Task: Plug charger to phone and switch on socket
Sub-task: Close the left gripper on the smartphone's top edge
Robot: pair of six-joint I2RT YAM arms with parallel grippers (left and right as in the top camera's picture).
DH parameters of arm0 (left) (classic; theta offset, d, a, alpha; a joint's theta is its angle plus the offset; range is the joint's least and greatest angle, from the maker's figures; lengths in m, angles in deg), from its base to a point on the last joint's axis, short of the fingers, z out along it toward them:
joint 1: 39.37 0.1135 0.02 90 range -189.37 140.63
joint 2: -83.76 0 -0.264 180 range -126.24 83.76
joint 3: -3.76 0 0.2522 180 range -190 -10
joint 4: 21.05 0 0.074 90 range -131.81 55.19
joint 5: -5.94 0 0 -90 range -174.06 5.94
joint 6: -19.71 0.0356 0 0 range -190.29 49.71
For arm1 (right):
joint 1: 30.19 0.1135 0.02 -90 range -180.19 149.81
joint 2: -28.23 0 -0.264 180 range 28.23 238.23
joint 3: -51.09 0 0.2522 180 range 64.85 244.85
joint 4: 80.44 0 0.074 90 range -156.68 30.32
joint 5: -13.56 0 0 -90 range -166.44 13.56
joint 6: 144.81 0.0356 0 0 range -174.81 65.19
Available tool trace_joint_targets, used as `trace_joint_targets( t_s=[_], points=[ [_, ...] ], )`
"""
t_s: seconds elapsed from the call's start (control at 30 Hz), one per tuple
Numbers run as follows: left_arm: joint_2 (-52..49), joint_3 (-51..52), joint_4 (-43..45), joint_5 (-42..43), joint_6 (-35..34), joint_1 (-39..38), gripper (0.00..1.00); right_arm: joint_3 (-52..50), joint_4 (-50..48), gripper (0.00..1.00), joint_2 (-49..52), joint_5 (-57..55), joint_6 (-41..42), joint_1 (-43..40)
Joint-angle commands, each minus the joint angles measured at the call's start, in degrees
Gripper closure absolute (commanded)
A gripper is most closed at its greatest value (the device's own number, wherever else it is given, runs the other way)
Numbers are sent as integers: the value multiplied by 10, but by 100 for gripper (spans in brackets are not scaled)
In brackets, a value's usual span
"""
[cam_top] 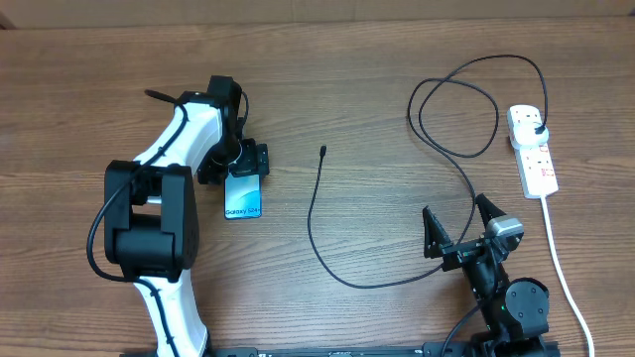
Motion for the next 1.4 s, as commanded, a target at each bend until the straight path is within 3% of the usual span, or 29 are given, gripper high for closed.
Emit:
trace_joint_targets(
  t_s=[0.0, 0.63, 0.9, 1.13, 1.37],
  points=[
    [-13, 36, 16, 4, 12, -4, 2, -6, -2, 0, -4, -1, 1, -2],
    [-13, 67, 18, 9, 55, -26, 5, -6, -2, 0, -4, -1, 1, -2],
    [-13, 67, 19, 9, -17, -49, 5, -6, -2, 0, -4, -1, 1, -2],
    [-13, 67, 19, 8, -41, -49, 16, -6, -2, 0, -4, -1, 1, -2],
    [-13, 67, 22, 9, -106, -49, 12, -6, -2, 0, -4, -1, 1, -2]
  ],
)
